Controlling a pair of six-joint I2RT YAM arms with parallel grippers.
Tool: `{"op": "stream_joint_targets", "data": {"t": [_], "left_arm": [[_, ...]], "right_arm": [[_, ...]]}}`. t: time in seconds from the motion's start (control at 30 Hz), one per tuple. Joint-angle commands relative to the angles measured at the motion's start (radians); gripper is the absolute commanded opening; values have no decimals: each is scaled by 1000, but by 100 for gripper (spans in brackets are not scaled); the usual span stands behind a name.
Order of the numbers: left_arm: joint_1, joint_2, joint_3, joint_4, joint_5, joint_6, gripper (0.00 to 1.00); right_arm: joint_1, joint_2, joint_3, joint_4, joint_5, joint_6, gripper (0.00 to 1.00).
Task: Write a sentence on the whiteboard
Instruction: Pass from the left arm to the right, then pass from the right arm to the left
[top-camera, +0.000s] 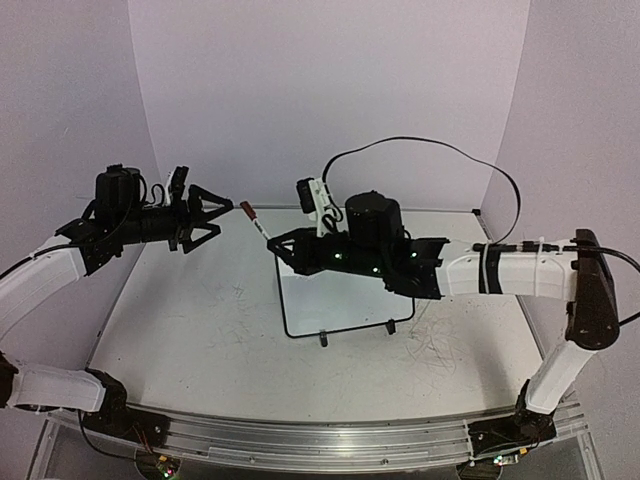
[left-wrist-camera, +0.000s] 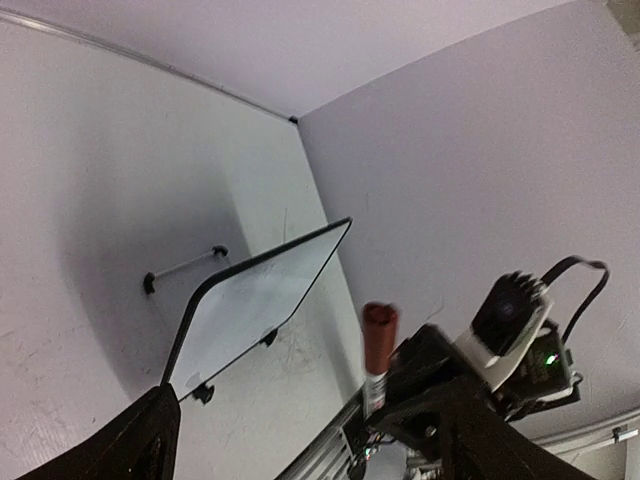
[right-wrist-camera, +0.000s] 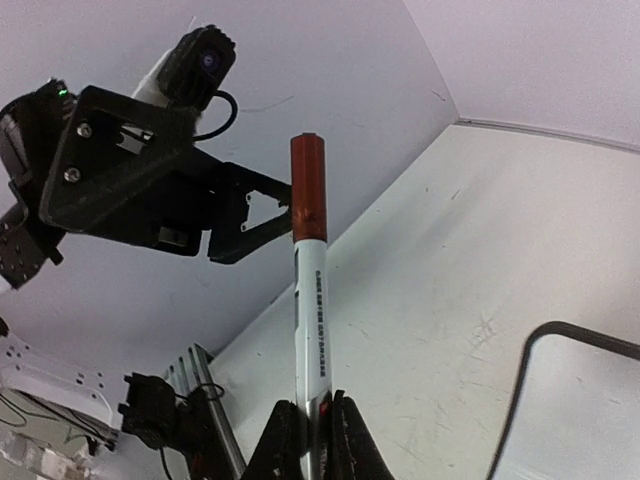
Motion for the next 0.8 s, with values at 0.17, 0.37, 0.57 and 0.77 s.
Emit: {"op": "stream_joint_targets", "data": {"t": [0.17, 0.37, 0.57, 0.77], "left_arm": [[-5, 60, 110, -125, 286, 230, 90], [-17, 25, 103, -122, 389, 300, 92], [-19, 45, 71, -132, 407, 332, 91], [-19, 53, 69, -136, 500, 394, 72]], "right_arm": [[-7, -109, 82, -371, -90, -364, 0], [-7, -73, 116, -384, -202, -359, 0], [-7, -27, 152, -383, -318, -350, 0], [-6, -23, 159, -383, -318, -354, 0]]}}
